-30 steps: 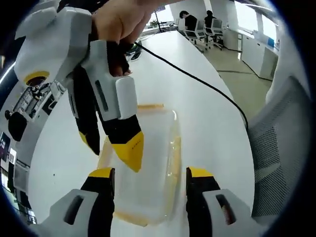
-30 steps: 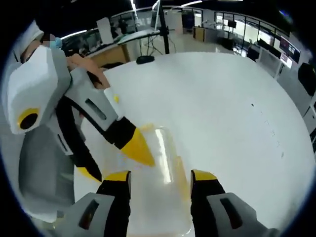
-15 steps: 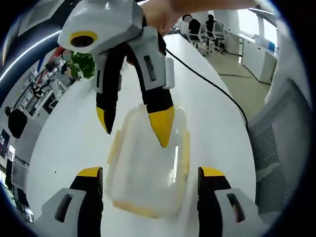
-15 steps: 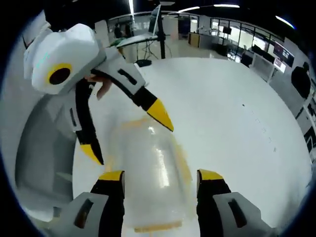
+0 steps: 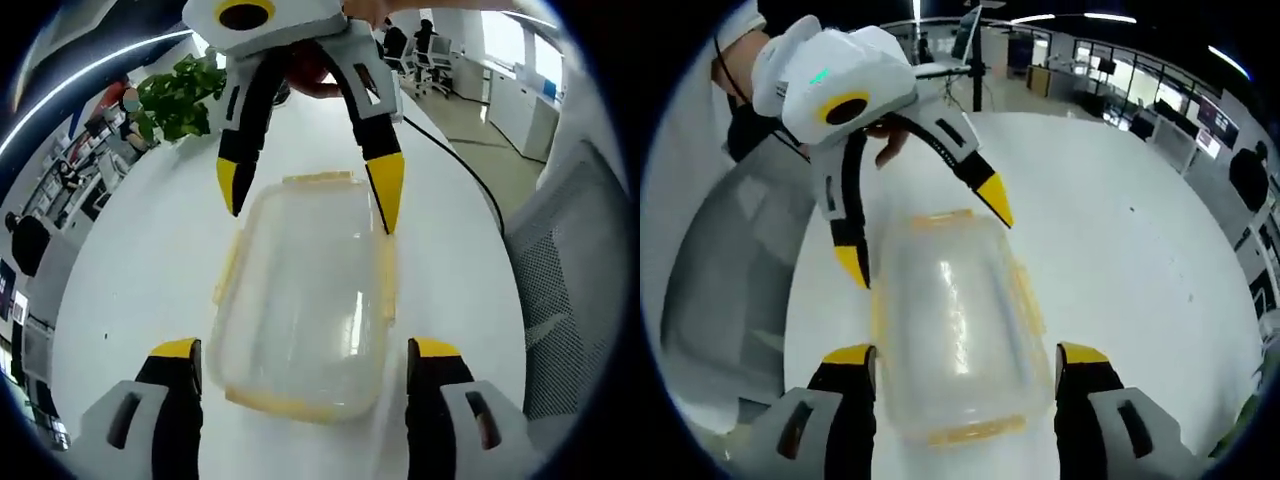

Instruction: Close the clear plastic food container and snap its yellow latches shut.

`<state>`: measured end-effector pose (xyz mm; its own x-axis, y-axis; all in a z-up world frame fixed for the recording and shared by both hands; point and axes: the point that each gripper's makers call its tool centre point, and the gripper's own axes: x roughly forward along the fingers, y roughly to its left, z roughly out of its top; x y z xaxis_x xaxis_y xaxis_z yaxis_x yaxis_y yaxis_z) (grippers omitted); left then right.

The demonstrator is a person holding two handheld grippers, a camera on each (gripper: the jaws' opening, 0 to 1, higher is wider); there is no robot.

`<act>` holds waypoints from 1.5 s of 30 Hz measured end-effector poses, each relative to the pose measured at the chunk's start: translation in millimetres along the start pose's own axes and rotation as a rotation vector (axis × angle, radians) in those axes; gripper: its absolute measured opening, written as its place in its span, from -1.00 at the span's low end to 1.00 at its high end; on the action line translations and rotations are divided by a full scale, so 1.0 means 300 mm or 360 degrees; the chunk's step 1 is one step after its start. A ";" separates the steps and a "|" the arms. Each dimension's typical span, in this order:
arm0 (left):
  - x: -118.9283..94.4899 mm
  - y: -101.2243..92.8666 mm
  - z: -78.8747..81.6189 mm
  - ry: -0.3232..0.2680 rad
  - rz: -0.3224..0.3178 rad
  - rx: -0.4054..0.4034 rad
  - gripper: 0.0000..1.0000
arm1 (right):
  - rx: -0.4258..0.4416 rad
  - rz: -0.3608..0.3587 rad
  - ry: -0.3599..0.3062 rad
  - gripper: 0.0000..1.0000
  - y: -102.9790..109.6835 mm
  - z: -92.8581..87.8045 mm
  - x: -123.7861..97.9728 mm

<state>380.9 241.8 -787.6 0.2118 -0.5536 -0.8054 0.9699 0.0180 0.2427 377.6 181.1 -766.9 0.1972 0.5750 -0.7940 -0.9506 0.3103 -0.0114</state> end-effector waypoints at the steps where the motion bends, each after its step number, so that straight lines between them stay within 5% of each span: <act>1: 0.004 0.002 -0.007 0.0014 -0.0001 0.0007 0.71 | -0.0003 -0.0010 -0.0002 0.48 -0.002 -0.001 -0.001; 17: 0.039 0.007 -0.027 0.0059 -0.0030 0.0047 0.71 | -0.0213 -0.0044 0.0207 0.50 0.013 -0.080 0.016; 45: -0.010 -0.032 -0.085 0.0069 -0.0027 0.0039 0.63 | -0.0233 -0.0037 0.0225 0.48 0.068 -0.038 0.062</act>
<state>374.1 264.4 -801.3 0.2011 -0.5168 -0.8321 0.9703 -0.0118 0.2418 359.3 189.4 -789.0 0.1934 0.4537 -0.8699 -0.9730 0.2029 -0.1104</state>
